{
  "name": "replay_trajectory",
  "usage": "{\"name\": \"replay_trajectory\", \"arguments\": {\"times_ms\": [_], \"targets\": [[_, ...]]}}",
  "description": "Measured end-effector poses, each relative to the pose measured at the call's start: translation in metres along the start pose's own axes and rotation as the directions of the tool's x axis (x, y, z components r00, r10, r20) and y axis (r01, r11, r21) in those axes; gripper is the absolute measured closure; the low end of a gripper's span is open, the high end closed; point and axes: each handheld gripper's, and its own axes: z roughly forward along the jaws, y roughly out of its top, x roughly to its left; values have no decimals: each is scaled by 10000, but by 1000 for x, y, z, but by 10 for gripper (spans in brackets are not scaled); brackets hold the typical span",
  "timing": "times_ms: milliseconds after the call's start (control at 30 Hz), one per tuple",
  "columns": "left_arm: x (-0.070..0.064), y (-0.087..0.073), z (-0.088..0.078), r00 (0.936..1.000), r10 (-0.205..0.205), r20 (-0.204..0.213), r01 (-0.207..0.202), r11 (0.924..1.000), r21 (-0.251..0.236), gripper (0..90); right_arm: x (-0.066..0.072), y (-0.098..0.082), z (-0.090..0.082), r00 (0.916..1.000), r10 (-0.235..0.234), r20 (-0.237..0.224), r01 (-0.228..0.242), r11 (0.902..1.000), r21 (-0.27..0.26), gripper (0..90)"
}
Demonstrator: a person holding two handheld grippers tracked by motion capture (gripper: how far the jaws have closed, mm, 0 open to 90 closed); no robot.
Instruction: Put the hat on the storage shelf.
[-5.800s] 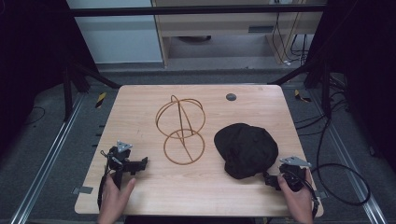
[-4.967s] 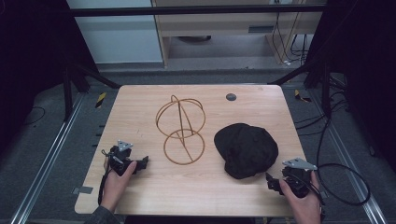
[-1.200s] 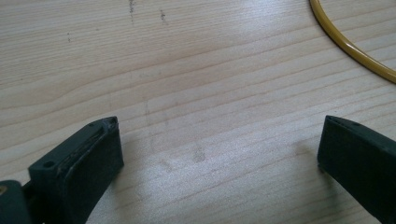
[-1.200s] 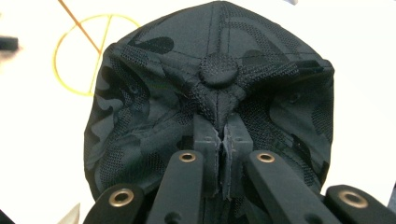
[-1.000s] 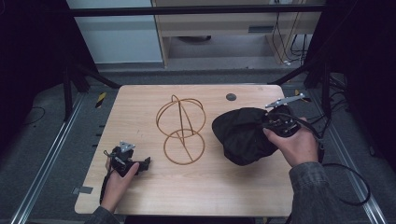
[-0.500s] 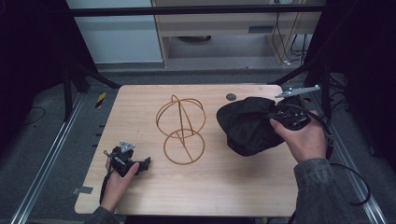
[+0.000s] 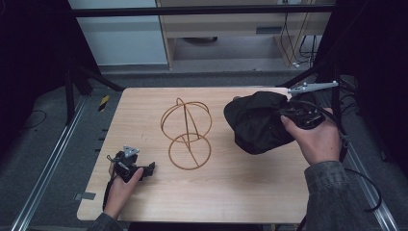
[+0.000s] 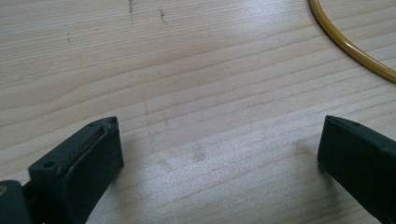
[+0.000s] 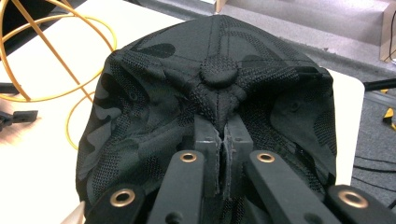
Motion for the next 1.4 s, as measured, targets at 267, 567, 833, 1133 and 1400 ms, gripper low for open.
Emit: {"name": "replay_trajectory", "arguments": {"times_ms": [267, 567, 833, 1133, 1400], "targets": [[0, 0, 0, 10000, 12, 1, -12, 10000, 31, 0, 3, 8, -9, 9999, -112, 8, 113, 9997, -201, 872], [0, 0, 0, 10000, 14, 0, -14, 10000, 32, 0, 7, 18, -17, 9998, -182, 38, 184, 9984, -535, 872], [0, 0, 0, 10000, 14, -1, -14, 10000, 31, 0, 10, 22, -23, 9998, -214, 37, 217, 9967, -776, 872], [0, 0, 0, 10000, 10, 0, -10, 10000, 25, 0, 14, 29, -26, 9997, -226, -27, 223, 9957, -896, 873], [0, 0, 0, 10000, 15, -1, -15, 10000, 28, 0, 22, 41, -35, 9992, -408, -31, 402, 9920, -1198, 873]]}}
